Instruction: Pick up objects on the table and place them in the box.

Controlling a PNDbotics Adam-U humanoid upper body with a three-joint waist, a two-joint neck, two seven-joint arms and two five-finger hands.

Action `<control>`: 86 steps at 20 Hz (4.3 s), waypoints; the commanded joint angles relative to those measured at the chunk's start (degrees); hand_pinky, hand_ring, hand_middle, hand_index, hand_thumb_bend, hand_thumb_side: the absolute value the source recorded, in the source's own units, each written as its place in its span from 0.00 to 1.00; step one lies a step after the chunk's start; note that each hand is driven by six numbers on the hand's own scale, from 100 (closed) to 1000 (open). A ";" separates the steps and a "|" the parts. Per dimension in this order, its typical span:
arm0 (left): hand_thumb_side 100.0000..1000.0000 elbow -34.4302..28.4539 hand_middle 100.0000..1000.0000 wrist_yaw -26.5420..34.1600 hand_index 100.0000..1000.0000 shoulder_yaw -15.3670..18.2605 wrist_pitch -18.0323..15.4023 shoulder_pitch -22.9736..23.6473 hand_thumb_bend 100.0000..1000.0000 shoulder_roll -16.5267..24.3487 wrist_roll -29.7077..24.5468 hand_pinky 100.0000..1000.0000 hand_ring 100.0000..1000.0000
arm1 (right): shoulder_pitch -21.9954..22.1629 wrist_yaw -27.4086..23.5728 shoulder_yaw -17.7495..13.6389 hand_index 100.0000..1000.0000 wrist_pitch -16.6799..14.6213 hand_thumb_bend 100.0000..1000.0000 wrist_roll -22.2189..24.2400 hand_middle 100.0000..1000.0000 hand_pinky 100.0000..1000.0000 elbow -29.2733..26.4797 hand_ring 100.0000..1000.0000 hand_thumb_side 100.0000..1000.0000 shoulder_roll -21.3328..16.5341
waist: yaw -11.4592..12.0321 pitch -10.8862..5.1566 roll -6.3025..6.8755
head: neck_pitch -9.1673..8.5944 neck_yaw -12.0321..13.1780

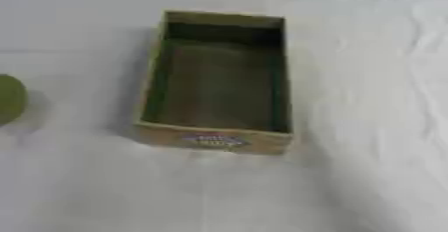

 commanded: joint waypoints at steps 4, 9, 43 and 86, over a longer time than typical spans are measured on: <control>0.39 -0.82 0.73 -5.03 0.81 1.08 0.71 2.00 0.00 3.21 -1.77 0.58 0.71 | 0.36 0.73 -0.63 0.81 -0.25 0.00 -0.28 0.56 0.85 -0.91 0.76 0.41 -2.02 | 0.05 -1.06 0.18 | -0.66 0.19; 0.13 -0.82 0.75 -15.48 0.84 1.06 3.97 5.85 0.00 6.69 -2.50 0.64 0.74 | 0.87 1.28 -0.56 0.81 -0.47 0.00 -0.49 0.56 0.84 -0.91 0.76 0.41 -2.88 | 0.11 -1.09 0.35 | -0.39 0.13; 0.87 8.61 0.85 -32.64 0.97 -19.60 7.65 9.67 0.35 35.67 -32.06 0.98 0.88 | 2.59 3.01 0.91 0.81 -1.52 0.00 0.13 0.55 0.83 -0.91 0.75 0.36 -6.14 | -0.95 -0.95 1.10 | 0.21 1.58; 0.47 35.70 0.82 -32.94 0.96 -26.89 8.33 -14.48 0.43 24.56 -46.25 0.91 0.87 | 1.98 1.97 1.67 0.81 -0.71 0.00 1.03 0.53 0.85 -0.91 0.75 0.41 -4.72 | -2.56 -0.82 1.06 | -0.83 4.92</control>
